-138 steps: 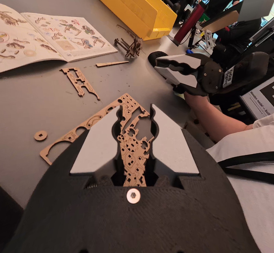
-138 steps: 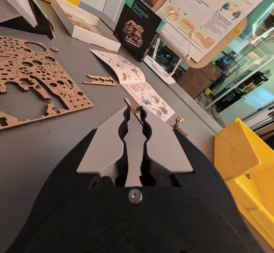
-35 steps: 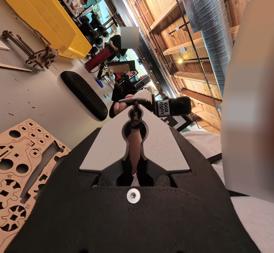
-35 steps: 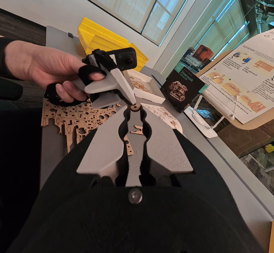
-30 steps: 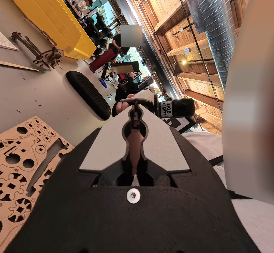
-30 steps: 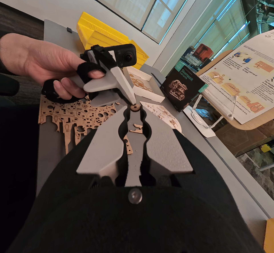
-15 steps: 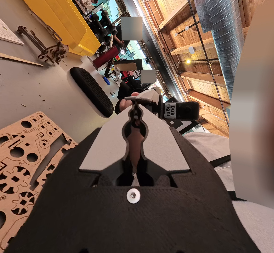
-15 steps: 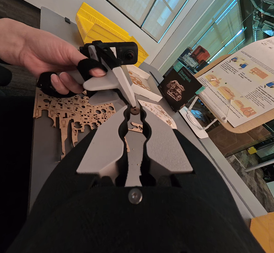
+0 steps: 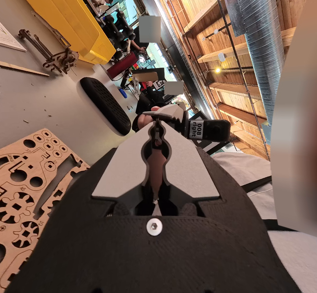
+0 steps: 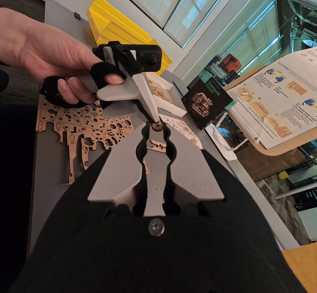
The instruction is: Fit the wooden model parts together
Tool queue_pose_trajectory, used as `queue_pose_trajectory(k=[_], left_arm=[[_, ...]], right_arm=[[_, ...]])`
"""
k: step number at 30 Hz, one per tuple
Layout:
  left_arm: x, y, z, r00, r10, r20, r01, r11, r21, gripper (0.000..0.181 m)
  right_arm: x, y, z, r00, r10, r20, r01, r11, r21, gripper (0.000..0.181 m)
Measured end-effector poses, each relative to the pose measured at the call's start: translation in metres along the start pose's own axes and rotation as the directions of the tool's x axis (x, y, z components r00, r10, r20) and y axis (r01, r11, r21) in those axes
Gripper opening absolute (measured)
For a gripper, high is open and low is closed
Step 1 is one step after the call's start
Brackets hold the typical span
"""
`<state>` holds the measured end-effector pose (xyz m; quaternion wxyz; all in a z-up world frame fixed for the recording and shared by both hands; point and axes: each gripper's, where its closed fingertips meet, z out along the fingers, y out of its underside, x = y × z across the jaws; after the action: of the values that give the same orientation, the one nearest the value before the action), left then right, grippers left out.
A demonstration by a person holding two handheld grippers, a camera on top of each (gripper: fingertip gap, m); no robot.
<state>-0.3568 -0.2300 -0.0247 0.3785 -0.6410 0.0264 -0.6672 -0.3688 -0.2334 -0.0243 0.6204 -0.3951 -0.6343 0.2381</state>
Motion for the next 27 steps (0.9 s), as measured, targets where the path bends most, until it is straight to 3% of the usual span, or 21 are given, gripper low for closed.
queue_pose_trajectory(k=[27], left_arm=[[-0.0088,0.0022,-0.0009,1.000,-0.027,0.013,0.027,1.000,-0.002,0.000]], right_arm=[[-0.0033,0.0083,0.0026,1.000,0.025,0.001,-0.025,0.999,-0.028,0.011]])
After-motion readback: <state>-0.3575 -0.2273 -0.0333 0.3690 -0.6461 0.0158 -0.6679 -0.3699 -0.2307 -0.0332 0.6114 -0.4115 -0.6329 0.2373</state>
